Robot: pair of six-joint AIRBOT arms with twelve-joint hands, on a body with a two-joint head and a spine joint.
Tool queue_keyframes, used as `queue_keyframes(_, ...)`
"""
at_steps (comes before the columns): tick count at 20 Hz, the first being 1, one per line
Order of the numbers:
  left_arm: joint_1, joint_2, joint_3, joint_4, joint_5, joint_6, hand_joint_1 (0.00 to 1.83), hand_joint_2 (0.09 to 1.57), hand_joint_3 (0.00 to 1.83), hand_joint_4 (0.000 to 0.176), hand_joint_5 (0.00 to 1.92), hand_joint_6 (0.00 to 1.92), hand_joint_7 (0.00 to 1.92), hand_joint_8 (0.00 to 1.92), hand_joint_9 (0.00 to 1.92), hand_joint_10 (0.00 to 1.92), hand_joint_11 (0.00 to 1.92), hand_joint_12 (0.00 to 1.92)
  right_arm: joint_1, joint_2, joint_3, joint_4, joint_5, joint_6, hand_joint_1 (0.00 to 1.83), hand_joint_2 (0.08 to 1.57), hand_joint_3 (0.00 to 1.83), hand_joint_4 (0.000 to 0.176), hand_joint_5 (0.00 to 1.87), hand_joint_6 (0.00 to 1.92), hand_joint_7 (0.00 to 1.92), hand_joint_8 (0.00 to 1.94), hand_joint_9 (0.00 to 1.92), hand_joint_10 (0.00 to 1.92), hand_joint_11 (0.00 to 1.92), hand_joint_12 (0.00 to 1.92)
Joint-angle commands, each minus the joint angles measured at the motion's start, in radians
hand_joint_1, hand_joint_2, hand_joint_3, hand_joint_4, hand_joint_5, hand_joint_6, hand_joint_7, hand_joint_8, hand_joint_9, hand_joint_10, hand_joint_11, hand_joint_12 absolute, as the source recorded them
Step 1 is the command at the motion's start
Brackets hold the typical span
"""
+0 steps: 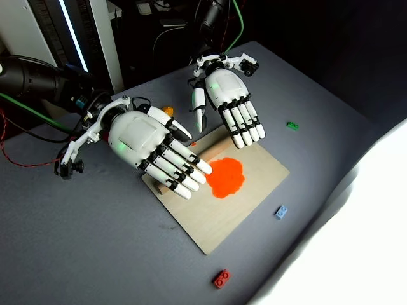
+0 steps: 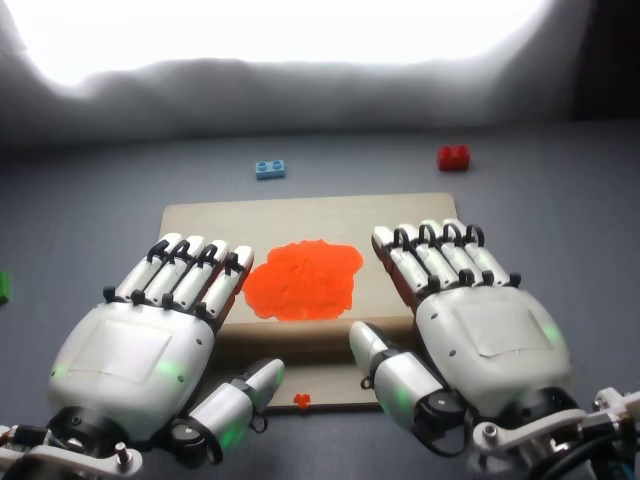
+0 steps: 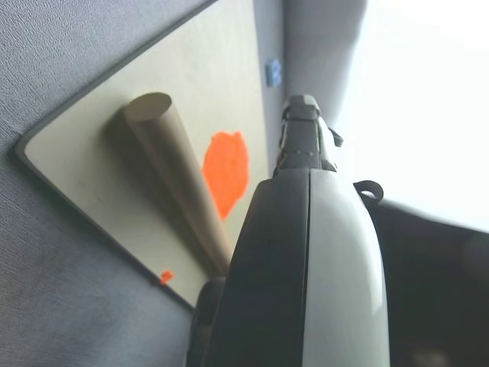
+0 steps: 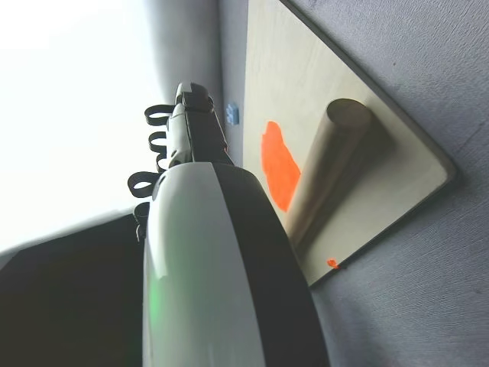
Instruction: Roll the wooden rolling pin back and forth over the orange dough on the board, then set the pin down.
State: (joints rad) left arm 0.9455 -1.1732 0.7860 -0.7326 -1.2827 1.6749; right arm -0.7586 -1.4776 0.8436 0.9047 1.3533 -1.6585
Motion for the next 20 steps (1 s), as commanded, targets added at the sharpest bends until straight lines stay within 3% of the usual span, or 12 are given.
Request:
queue_keyframes(1,0.002,-0.003,0.006,0.07,-0.111,0.002,0.0,1.41,0.04,0.0,0.01,0.0,0.04,0.0,0.01,0.0,0.0,0.0,0.0,-0.003,0.005,-0.095,0.069,0.002,0.0,1.44,0.06,0.0,0.1,0.02,0.09,0.02,0.03,0.01,0.0,0.0)
queue_keyframes(20,0.013,-0.105,0.109,0.064,-0.122,-0.03,0.0,1.42,0.02,0.0,0.02,0.01,0.03,0.0,0.0,0.0,0.0,0.0,-0.015,-0.13,0.121,-0.095,0.072,-0.042,0.0,1.48,0.04,0.0,0.08,0.02,0.06,0.02,0.03,0.01,0.0,0.0)
